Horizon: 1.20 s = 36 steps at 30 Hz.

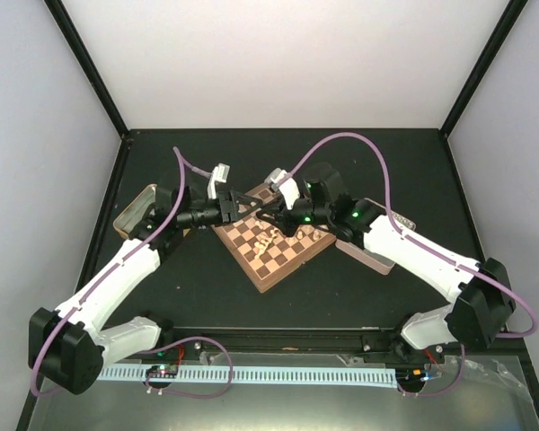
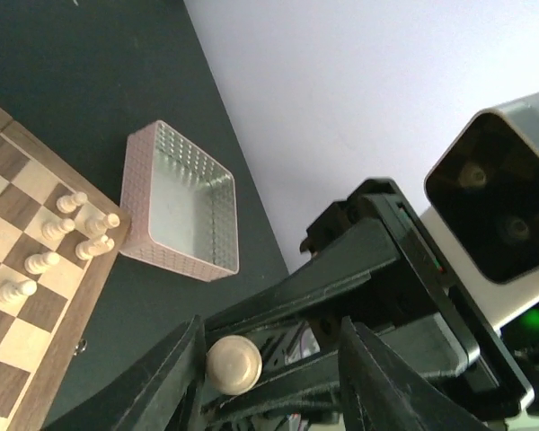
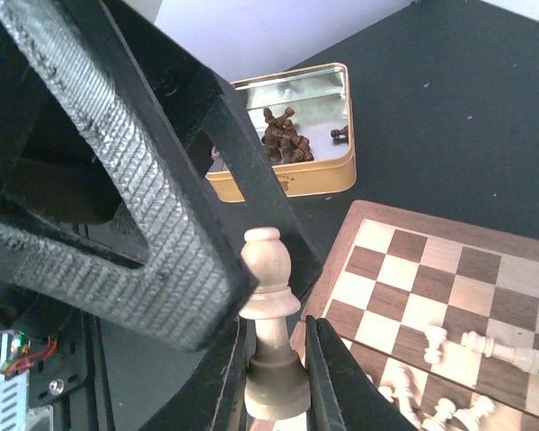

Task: Set up the chess pieces on the board
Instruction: Place the chess piece on the chessboard.

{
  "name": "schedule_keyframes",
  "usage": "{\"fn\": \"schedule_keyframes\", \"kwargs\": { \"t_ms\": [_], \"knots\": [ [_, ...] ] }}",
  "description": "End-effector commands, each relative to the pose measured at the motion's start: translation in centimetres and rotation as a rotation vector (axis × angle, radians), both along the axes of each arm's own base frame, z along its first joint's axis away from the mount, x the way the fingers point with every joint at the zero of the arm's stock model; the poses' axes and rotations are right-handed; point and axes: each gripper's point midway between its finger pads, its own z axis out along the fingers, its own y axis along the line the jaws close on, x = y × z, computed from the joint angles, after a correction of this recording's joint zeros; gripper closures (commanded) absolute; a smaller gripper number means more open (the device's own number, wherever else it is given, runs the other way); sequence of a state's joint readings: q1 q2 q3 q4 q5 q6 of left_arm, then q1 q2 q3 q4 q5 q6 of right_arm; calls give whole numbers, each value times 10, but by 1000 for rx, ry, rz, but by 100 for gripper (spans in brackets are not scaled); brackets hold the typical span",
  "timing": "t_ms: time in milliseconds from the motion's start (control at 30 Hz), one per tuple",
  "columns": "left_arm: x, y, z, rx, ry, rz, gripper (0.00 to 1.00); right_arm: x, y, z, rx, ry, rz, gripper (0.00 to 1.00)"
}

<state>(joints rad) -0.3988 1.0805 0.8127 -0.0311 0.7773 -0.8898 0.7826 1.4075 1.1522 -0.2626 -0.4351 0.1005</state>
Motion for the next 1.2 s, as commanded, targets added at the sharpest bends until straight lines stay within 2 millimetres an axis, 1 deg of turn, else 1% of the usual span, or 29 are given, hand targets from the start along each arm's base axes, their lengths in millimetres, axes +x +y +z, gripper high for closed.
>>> {"fn": "schedule_keyframes", "kwargs": {
  "t_ms": [0,133,200,267,400,500,567,733,800,900,1000,1033,1167],
  "knots": [
    [-16,-7,11,12,-56,-157,58,-7,-11,15,15,-123,81,91],
    [-23,-9,10,4,-51,-212,64,-16,-14,16,4,-166,134,90],
    [-23,-8,10,11,-55,-217,64,-20,-17,15,-13,-176,160,89],
    [-22,-7,11,15,-61,-215,63,-24,-18,15,-17,-187,180,89],
    [-21,-8,11,11,-57,-226,57,-28,-19,13,-35,-191,208,88],
    [-21,-9,11,8,-58,-232,57,-30,-20,10,-52,-185,224,88],
    [-21,-9,10,8,-58,-236,62,-31,-20,9,-53,-182,236,88],
    [-24,-11,5,8,-44,-255,79,-28,-19,9,-58,-177,218,87],
    [-26,-12,3,6,-39,-266,81,-27,-19,9,-57,-171,212,87],
    [-28,-13,4,2,-44,-280,76,-23,-18,7,-64,-168,195,87],
    [-30,-15,5,1,-49,-291,77,-22,-18,6,-63,-161,189,87],
    [-30,-16,4,1,-50,-295,79,-22,-18,7,-62,-161,188,87],
    [-29,-18,2,8,-47,-290,93,-19,-19,7,-62,-148,163,84]
  ]
}}
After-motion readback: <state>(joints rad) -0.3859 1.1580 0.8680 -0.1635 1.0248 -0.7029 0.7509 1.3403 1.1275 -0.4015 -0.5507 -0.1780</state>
